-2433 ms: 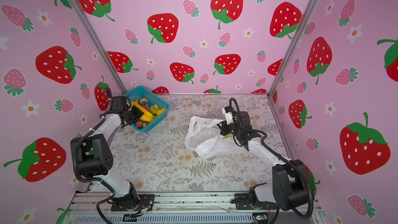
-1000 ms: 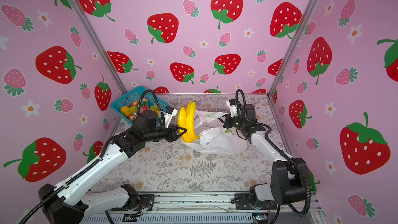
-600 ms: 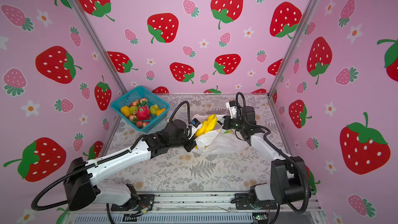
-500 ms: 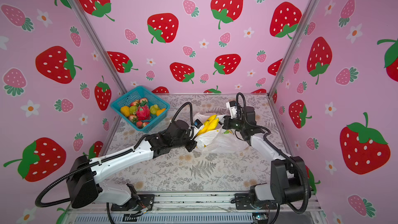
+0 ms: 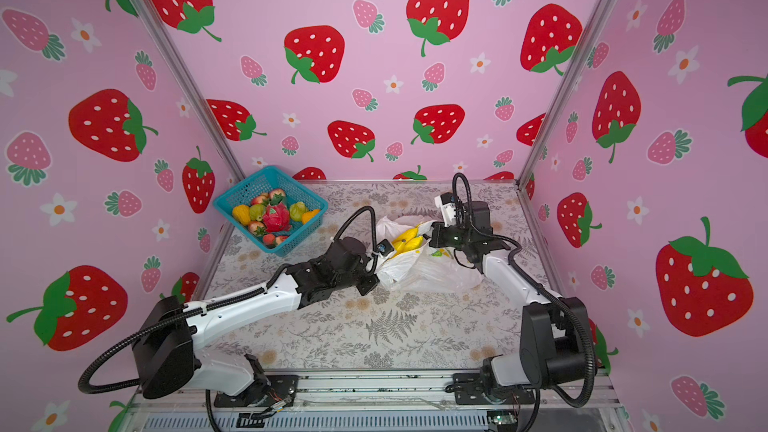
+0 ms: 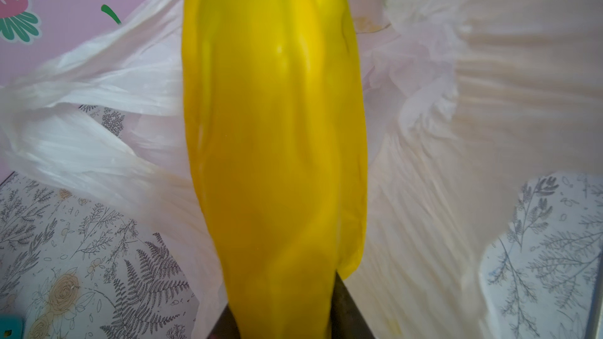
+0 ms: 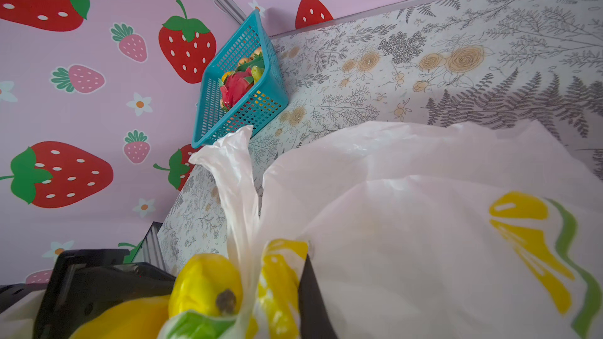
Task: Place the fake fruits into the plastic bag and tie a complex knot
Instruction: 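Lift the yellow bananas with the left gripper and carry them to the bag mouth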
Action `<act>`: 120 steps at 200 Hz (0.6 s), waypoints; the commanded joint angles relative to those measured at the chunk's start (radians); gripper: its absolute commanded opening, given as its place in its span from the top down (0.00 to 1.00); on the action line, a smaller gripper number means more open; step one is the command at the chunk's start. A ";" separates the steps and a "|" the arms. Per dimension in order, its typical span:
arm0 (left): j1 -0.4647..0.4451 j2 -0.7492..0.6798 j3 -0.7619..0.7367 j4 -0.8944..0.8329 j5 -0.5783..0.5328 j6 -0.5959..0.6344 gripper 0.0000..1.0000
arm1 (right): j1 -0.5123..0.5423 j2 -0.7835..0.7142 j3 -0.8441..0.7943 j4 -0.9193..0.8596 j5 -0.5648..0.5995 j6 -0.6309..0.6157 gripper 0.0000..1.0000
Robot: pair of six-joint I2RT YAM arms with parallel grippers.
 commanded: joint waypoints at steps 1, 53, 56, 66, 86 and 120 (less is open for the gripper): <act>-0.004 -0.050 -0.029 0.077 0.023 0.045 0.88 | -0.004 0.014 0.035 -0.048 0.014 -0.035 0.98; -0.003 -0.008 -0.022 0.046 0.066 0.113 0.88 | -0.002 0.000 0.043 -0.042 -0.010 -0.026 0.97; -0.003 -0.002 -0.017 0.040 0.070 0.117 0.88 | -0.001 -0.001 0.043 -0.042 -0.014 -0.025 0.97; -0.004 0.020 -0.002 0.026 0.077 0.130 0.88 | 0.000 -0.005 0.046 -0.043 -0.018 -0.025 0.97; -0.004 0.060 0.029 0.009 0.070 0.141 0.88 | 0.005 -0.011 0.047 -0.047 -0.024 -0.030 0.97; 0.000 0.073 0.044 0.046 0.014 0.070 0.88 | 0.005 0.005 0.076 -0.166 0.104 -0.111 0.95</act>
